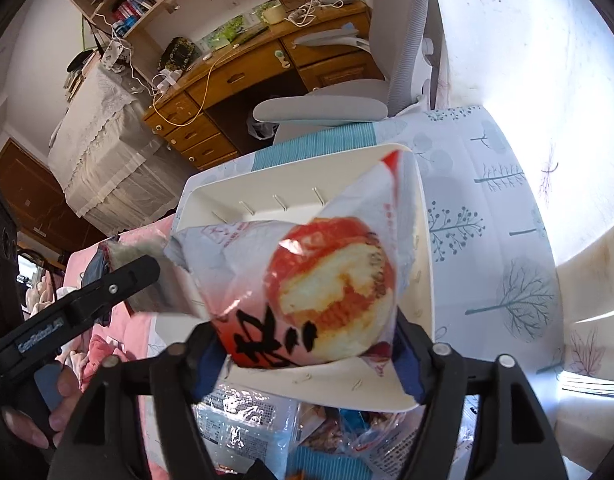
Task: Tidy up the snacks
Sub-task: 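Carry both packets into the white tray and open both tools, then move both tools back over the remaining snacks, then grasp the orange-and-white bar with the left tool while the right tool grasps the cracker bag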
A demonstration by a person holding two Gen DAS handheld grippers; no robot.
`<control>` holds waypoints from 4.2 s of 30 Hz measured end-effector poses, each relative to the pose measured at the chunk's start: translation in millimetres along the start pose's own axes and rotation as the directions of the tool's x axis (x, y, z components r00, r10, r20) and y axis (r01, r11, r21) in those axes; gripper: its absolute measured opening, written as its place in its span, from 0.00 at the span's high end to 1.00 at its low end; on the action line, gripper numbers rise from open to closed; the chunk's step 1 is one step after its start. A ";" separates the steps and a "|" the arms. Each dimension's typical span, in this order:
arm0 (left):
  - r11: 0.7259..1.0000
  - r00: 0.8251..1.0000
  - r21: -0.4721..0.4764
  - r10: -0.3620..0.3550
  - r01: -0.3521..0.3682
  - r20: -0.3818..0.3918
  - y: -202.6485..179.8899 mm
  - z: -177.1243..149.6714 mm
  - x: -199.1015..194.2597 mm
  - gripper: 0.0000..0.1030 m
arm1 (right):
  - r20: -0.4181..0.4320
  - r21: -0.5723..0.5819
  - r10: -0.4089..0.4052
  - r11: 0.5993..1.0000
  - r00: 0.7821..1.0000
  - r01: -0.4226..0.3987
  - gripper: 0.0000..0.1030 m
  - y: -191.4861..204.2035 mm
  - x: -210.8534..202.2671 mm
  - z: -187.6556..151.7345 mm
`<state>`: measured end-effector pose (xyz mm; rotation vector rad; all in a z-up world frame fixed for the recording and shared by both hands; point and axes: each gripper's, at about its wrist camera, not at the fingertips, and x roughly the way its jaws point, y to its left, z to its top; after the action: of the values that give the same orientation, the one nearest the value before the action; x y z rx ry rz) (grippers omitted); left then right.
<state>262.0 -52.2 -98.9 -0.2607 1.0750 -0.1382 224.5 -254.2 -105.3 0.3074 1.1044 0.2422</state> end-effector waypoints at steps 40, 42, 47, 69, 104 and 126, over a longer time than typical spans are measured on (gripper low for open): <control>0.994 0.996 0.061 -0.085 0.086 -0.023 76.5 -137.1 -142.0 0.21 | 0.088 0.087 -0.073 0.994 0.993 0.065 0.11 78.0 -79.7 -160.3; 0.994 0.996 0.062 -0.085 0.087 -0.030 80.5 -146.4 -145.0 0.21 | 0.085 0.093 -0.082 0.993 0.993 0.074 0.11 80.9 -81.4 -170.9; 0.993 0.995 0.068 -0.091 0.094 -0.041 89.8 -166.0 -150.8 0.21 | 0.077 0.118 -0.115 0.987 0.990 0.106 0.11 84.4 -85.8 -196.9; 0.993 0.967 0.096 -0.036 0.062 -0.254 56.7 -210.6 -105.0 0.21 | -0.054 0.100 -0.226 0.968 0.973 0.230 0.11 13.3 -88.5 -241.7; 0.708 0.869 -0.665 -0.151 -0.237 -0.470 73.9 -281.2 34.6 0.11 | -0.614 0.008 0.046 0.999 0.788 -0.052 0.11 -29.3 59.3 -217.9; 0.441 0.844 -0.842 -0.281 -0.310 -0.457 103.2 -287.3 78.9 0.46 | -0.730 -0.177 -0.212 0.977 0.650 0.120 0.11 31.3 121.1 -214.6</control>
<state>44.2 -12.8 -323.5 -1.2845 1.6688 0.4649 82.0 -157.3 -284.2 -0.0228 1.9303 0.2725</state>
